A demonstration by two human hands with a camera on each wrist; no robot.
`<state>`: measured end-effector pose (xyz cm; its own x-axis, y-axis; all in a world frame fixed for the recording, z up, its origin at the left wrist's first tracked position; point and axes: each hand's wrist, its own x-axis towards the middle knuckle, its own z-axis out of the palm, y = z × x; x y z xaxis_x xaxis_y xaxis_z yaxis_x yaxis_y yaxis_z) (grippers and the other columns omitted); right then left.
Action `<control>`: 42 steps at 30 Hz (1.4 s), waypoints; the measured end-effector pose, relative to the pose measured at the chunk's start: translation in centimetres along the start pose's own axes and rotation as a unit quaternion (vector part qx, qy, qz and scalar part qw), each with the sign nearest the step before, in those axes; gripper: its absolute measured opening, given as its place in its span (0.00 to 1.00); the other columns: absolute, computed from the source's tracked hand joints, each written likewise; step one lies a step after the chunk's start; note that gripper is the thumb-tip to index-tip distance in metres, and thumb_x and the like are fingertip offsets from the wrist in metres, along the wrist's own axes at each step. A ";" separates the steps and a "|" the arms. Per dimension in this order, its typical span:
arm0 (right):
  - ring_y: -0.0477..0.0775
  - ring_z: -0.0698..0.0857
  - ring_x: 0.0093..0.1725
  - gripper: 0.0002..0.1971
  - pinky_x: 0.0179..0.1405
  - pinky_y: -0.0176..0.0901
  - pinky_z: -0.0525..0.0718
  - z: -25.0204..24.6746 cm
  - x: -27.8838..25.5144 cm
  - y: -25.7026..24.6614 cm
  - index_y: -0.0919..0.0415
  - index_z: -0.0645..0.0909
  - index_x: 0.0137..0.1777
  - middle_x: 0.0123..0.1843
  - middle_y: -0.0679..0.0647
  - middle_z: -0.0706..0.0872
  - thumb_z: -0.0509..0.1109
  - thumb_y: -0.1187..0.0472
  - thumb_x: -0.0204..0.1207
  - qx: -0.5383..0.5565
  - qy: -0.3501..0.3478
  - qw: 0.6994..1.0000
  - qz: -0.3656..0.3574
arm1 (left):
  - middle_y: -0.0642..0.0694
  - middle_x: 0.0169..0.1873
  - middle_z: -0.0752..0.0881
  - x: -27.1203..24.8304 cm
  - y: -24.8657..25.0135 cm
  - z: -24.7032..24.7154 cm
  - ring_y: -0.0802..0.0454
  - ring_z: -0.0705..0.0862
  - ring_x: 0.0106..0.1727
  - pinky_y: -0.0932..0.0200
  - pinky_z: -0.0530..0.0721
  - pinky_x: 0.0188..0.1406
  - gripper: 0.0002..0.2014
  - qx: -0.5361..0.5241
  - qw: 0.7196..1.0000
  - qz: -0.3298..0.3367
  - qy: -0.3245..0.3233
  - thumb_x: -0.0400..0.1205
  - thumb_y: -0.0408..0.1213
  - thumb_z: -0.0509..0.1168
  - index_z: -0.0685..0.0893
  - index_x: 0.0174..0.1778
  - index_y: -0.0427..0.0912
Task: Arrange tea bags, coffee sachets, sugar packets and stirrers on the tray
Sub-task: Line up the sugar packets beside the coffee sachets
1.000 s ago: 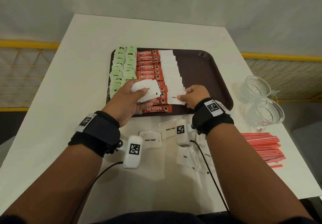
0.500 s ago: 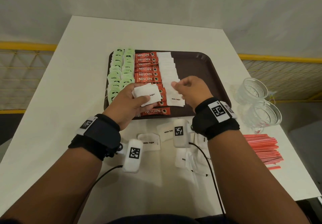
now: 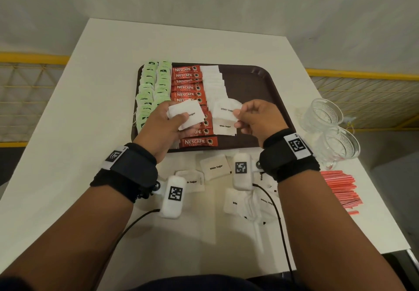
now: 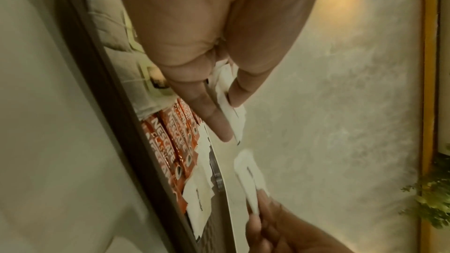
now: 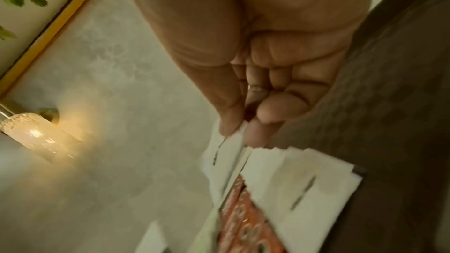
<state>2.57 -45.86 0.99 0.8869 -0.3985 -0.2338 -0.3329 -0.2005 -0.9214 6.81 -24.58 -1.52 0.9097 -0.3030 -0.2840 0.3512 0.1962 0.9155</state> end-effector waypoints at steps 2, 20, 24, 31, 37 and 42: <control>0.50 0.85 0.32 0.07 0.29 0.39 0.83 -0.8 0.2 0.6 0.60 0.78 0.42 0.40 0.60 0.87 0.74 0.65 0.76 -0.033 0.009 0.999 0.006 | 0.41 0.64 0.82 0.0 0.1 -0.4 0.47 0.92 0.49 0.61 0.89 0.43 0.15 0.002 1.000 -0.007 0.008 0.86 0.29 0.64 0.74 0.68 0.42; 0.58 0.85 0.56 0.19 0.63 0.52 0.83 1.6 3.1 1.9 0.64 0.84 0.58 0.55 0.59 0.87 0.74 0.50 0.76 -0.382 -0.015 0.918 0.104 | 0.38 0.67 0.79 -0.4 -0.5 -0.9 0.38 0.91 0.54 0.55 0.90 0.47 0.16 0.014 0.999 -0.047 0.005 0.86 0.29 0.63 0.74 0.69 0.42; 0.57 0.85 0.54 0.19 0.60 0.50 0.83 1.4 2.8 1.6 0.63 0.81 0.58 0.53 0.57 0.86 0.75 0.51 0.75 -0.380 0.003 0.921 0.091 | 0.37 0.68 0.78 -0.5 -0.6 -0.8 0.36 0.89 0.58 0.56 0.90 0.45 0.19 0.005 0.998 -0.056 -0.010 0.85 0.25 0.63 0.73 0.71 0.40; 0.48 0.85 0.40 0.15 0.36 0.41 0.84 2.4 -0.6 -1.3 0.58 0.83 0.52 0.46 0.52 0.88 0.74 0.47 0.75 -0.161 -0.095 0.982 0.025 | 0.39 0.65 0.84 -0.4 -0.8 0.5 0.42 0.89 0.59 0.51 0.91 0.49 0.24 0.041 0.998 -0.027 -0.031 0.80 0.23 0.70 0.74 0.71 0.37; 0.47 0.84 0.32 0.08 0.28 0.39 0.80 1.1 -0.6 -0.6 0.60 0.83 0.47 0.40 0.56 0.88 0.78 0.59 0.73 -0.105 -0.065 0.992 0.028 | 0.39 0.61 0.86 -0.1 -0.7 1.6 0.42 0.92 0.51 0.51 0.92 0.50 0.19 0.050 0.998 -0.031 -0.029 0.84 0.27 0.66 0.74 0.71 0.38; 0.47 0.80 0.29 0.04 0.27 0.34 0.77 -1.5 0.0 1.1 0.58 0.83 0.45 0.33 0.51 0.85 0.76 0.61 0.75 -0.154 -0.034 0.987 0.030 | 0.40 0.60 0.85 -0.1 -0.4 1.2 0.43 0.93 0.49 0.52 0.92 0.49 0.15 0.027 0.998 -0.055 -0.008 0.88 0.28 0.59 0.74 0.70 0.43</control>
<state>1.71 -47.43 0.46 0.8790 -0.3581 -0.3149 -0.4574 -0.4460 -0.7693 6.29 -25.72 -1.51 0.8622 -0.3348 -0.3801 0.4362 0.1095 0.8931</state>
